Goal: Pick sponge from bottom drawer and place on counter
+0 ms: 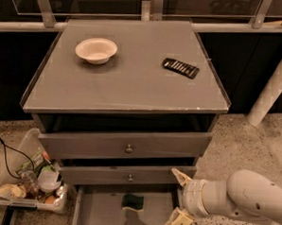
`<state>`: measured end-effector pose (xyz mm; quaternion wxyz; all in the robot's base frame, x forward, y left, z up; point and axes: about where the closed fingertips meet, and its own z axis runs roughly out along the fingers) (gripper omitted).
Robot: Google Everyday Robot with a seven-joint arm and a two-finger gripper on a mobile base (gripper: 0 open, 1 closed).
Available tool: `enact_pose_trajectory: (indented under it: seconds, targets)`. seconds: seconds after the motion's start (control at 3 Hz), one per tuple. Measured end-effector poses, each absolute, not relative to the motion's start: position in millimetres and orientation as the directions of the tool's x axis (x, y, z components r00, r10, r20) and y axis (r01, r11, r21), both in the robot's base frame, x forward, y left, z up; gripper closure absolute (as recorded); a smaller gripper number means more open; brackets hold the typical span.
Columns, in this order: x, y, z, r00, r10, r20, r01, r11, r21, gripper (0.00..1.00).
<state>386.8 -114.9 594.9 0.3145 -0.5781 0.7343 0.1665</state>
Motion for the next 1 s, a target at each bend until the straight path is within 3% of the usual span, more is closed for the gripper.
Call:
enact_pose_trajectory:
  seconds: [1.0]
  targets:
    - [426, -126, 449, -0.099, -0.673, -0.733, -0.946, 0.292, -0.14, 0.0]
